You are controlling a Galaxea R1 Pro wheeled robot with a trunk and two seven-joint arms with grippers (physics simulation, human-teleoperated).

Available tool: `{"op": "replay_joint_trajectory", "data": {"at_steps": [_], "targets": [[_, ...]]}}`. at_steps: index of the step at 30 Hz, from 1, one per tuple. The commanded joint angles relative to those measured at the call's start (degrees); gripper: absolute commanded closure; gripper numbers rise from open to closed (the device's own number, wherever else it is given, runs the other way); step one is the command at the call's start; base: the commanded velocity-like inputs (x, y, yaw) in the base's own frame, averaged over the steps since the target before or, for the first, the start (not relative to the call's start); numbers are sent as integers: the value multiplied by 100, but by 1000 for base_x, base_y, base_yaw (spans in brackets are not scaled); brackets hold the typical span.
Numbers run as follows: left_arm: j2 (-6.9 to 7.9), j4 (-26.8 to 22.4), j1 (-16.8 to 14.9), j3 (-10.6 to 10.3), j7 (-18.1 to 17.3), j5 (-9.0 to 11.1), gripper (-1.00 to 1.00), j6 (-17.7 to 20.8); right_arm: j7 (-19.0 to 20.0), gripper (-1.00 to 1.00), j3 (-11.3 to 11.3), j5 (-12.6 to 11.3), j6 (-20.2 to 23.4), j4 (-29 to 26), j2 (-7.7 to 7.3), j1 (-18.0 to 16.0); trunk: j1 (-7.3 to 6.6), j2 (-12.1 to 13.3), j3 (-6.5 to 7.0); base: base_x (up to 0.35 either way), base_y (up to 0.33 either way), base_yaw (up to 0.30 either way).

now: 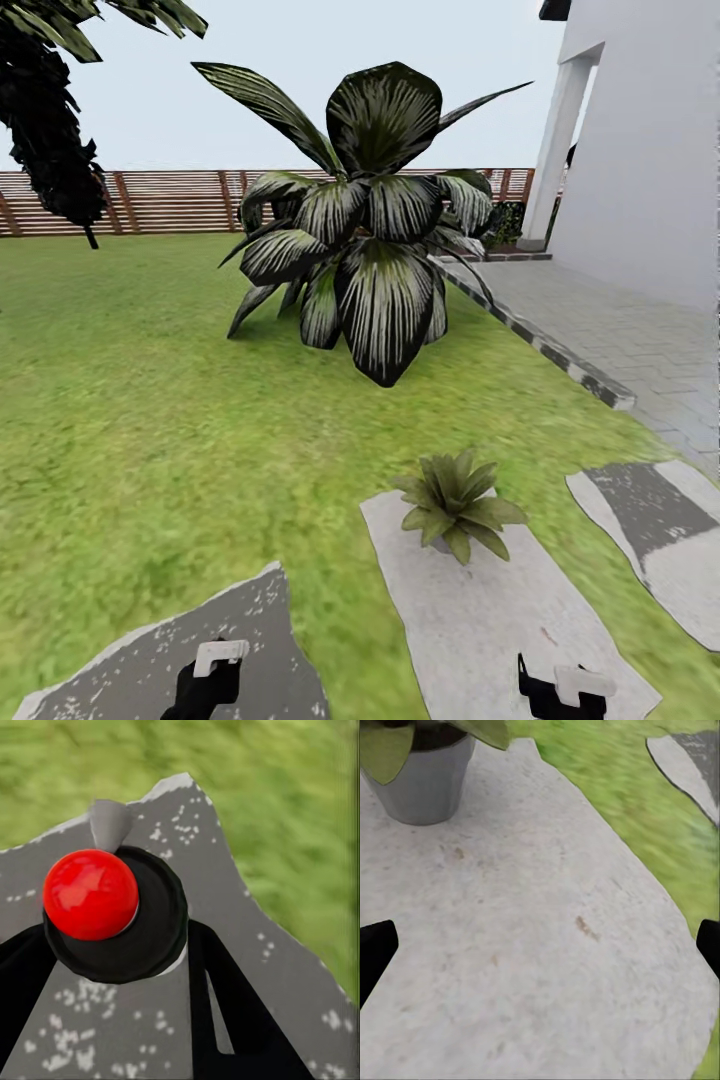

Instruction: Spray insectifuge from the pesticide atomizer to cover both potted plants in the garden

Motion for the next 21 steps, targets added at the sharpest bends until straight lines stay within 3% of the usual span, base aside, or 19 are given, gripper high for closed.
{"op": "replay_joint_trajectory", "data": {"at_steps": [1, 12, 21], "targets": [[1, 6, -4, 33, -35, 2, 100, -17, -41, -100, -18, 62, -15, 10, 0, -6, 3, 0, -5, 289, -110, -29], [12, 6, -4, 33, -65, 9, 100, -20, -24, -100, -10, 103, -15, 10, -15, -6, 3, 0, -5, 320, -43, -3], [-12, 6, -4, 33, -53, 10, 100, -37, -23, -100, -10, 97, -15, 10, -18, -6, 3, 0, -5, 233, 152, 0]]}}
